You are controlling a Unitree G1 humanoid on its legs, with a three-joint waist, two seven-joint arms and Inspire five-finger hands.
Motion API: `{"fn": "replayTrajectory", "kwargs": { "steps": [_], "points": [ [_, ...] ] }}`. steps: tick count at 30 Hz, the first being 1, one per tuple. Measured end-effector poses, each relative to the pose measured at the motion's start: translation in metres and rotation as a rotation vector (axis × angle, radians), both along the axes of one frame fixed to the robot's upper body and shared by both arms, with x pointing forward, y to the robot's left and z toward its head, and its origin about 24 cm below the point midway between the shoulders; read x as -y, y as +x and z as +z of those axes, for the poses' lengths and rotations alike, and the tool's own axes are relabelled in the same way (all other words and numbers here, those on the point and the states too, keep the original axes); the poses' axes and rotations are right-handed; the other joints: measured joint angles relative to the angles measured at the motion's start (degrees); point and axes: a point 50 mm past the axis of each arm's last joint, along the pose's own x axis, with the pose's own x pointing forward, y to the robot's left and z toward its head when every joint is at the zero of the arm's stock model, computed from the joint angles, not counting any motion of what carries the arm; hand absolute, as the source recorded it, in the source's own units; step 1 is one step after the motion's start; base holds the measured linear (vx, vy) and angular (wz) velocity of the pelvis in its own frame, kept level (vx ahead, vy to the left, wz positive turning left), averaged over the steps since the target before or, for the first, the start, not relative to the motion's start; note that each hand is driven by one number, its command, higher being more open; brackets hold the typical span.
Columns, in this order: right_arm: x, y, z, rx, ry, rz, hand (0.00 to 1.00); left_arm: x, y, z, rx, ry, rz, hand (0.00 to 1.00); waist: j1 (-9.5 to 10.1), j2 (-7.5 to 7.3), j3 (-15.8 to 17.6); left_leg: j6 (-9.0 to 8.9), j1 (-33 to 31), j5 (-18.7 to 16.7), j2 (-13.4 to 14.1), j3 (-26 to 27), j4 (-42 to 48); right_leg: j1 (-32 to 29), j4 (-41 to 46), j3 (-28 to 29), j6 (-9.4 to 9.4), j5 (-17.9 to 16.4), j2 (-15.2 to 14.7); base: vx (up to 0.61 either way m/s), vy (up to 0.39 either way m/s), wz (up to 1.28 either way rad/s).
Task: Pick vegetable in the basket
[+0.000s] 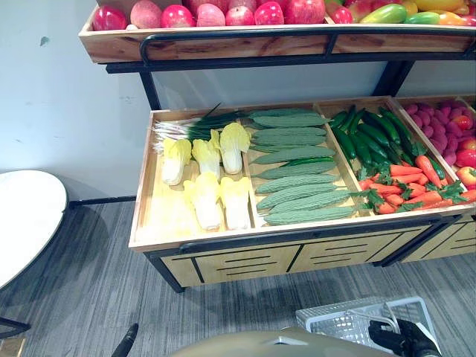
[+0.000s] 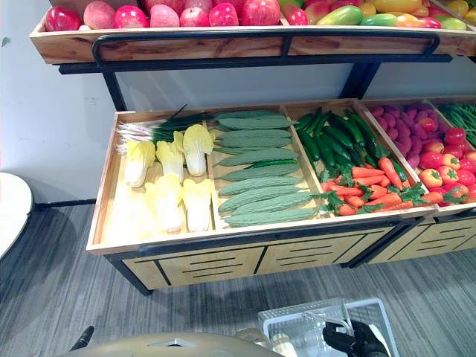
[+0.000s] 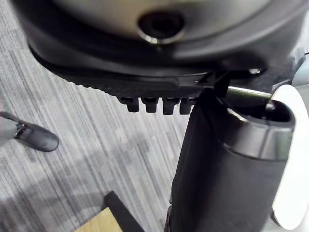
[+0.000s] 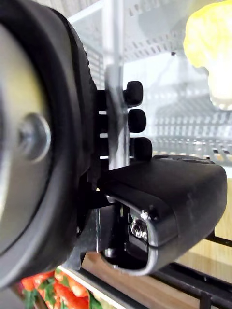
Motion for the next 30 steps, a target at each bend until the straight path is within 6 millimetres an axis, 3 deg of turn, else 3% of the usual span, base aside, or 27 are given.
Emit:
{"fn": "replayTrajectory", "kwargs": {
  "steps": [9,16,20,23,24,26,30],
  "points": [
    [-0.023,0.005,-0.016,0.005,0.051,-0.027,0.00,0.013,0.015,-0.006,-0.042,-0.048,-0.176,1.00,1.62,-0.94,1.34,0.00,0.08,-0.37,-0.46,-2.28,0.00,1.36,0.50,-2.23,0.33,-1.34,-0.72,0.04,0.009,0.14],
    [-0.039,0.029,-0.020,0.054,0.097,0.021,0.00,0.016,0.020,-0.007,-0.041,-0.058,-0.209,1.00,2.48,-0.80,3.93,-0.67,2.29,-2.85,0.34,1.96,2.84,0.53,3.49,2.34,0.49,-2.65,-0.14,0.04,0.008,-0.32],
    [-0.037,0.034,-0.016,0.075,0.087,0.031,0.00,0.017,0.031,-0.007,-0.020,-0.057,-0.240,1.00,2.78,-1.37,6.68,-1.21,1.12,-11.59,4.16,4.29,17.64,0.61,8.57,5.55,0.96,-5.47,-0.23,0.05,0.003,-0.40],
    [-0.038,0.032,-0.015,0.069,0.102,0.044,0.00,0.014,0.043,-0.006,0.000,-0.046,-0.265,1.00,1.66,-1.99,9.59,-1.01,0.82,-18.98,8.08,3.79,29.88,1.52,15.34,6.35,1.42,-9.22,0.12,0.01,0.048,-0.09],
    [-0.038,0.030,-0.016,0.064,0.108,0.044,0.00,0.013,0.044,-0.006,0.001,-0.041,-0.270,1.00,1.48,-2.38,10.12,-0.96,1.16,-19.97,8.46,3.51,31.29,1.84,16.71,6.41,1.76,-10.12,0.00,-0.03,0.085,0.10],
    [-0.039,0.012,-0.019,0.017,0.123,0.032,0.00,0.004,0.053,-0.003,-0.005,-0.012,-0.315,1.00,1.25,-3.64,11.30,-0.61,1.37,-23.78,9.13,2.34,37.01,2.27,21.70,6.40,2.67,-13.12,-1.07,-0.04,0.112,0.16],
    [-0.038,-0.011,-0.022,-0.048,0.139,0.012,0.00,-0.011,0.049,0.001,-0.052,0.020,-0.349,1.00,0.04,-4.14,12.78,-0.34,4.05,-27.85,9.96,2.43,42.14,4.39,26.19,7.05,3.52,-15.15,-1.90,-0.05,0.120,-0.02]
  ]
}}
